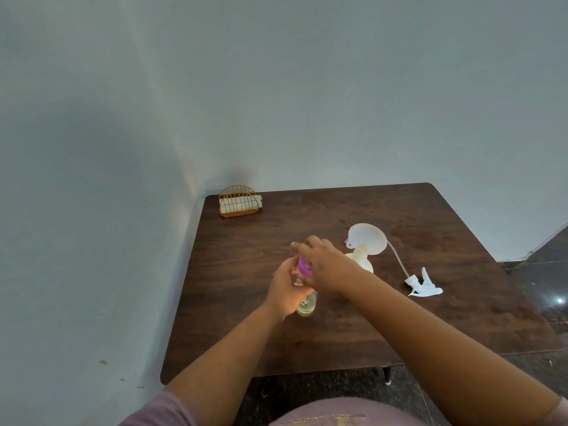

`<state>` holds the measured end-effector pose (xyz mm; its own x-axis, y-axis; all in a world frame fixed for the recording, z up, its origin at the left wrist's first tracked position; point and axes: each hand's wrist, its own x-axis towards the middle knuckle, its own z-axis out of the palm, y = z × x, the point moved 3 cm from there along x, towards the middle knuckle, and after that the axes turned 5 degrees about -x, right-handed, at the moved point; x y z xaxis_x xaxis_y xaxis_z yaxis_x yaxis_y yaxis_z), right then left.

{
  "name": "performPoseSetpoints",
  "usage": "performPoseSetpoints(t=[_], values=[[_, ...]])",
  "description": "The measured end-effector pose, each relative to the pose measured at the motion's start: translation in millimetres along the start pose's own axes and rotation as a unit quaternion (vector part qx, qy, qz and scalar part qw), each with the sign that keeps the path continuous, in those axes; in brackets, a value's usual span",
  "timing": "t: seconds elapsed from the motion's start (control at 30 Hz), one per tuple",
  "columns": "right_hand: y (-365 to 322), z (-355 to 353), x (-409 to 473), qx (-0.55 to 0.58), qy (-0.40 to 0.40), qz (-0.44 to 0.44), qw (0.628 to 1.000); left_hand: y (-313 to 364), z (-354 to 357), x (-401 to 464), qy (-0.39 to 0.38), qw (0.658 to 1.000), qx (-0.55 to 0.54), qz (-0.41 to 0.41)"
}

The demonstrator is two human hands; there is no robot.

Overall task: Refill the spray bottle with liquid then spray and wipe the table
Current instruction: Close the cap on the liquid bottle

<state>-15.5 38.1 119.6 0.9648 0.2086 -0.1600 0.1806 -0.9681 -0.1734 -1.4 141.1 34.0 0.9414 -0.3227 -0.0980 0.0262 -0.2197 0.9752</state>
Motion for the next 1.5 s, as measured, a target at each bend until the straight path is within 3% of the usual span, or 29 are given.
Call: performPoseSetpoints(t=[0.1, 0.33, 0.47, 0.63, 0.93, 1.03, 1.2, 1.5], values=[[0.4, 1.8, 2.4, -0.041, -0.026, -0.018, 0.999, -0.8, 0.9, 0.7, 0.009, 0.999, 0.029, 0.009], [-2.8, 7.3, 1.1, -0.054, 0.067, 0.061, 0.994, -0.9, 1.7, -0.5, 0.014, 1.0, 0.01, 0.001], [2.5, 6.2, -2.7, -0.011, 0.02, 0.095, 0.995, 0.7, 1.5, -1.0, 0.001, 1.0, -0.002, 0.003], [-2.5, 5.2, -7.1, -0.022, -0.053, 0.014, 0.998, -1.0, 0.4, -1.4, 0.012, 1.0, 0.007, -0.002], [-0.6, 8.3, -1.6, -0.028, 0.036, 0.062, 0.997, -1.5, 3.0, -1.1, 0.012, 1.0, 0.004, 0.006], [4.8, 7.3, -1.8, -0.021, -0.016, 0.067, 0.997, -1.3, 2.9, -0.3, 0.001, 1.0, -0.017, -0.004], [0.6, 9.8, -3.9, -0.032, -0.068, -0.018, 0.997, 1.4, 2.7, -2.6, 0.004, 1.0, -0.018, -0.01], [-2.5, 10.3, 2.6, -0.024, 0.03, 0.07, 0.997, 1.3, 3.0, -4.0, 0.018, 0.999, -0.031, -0.014]])
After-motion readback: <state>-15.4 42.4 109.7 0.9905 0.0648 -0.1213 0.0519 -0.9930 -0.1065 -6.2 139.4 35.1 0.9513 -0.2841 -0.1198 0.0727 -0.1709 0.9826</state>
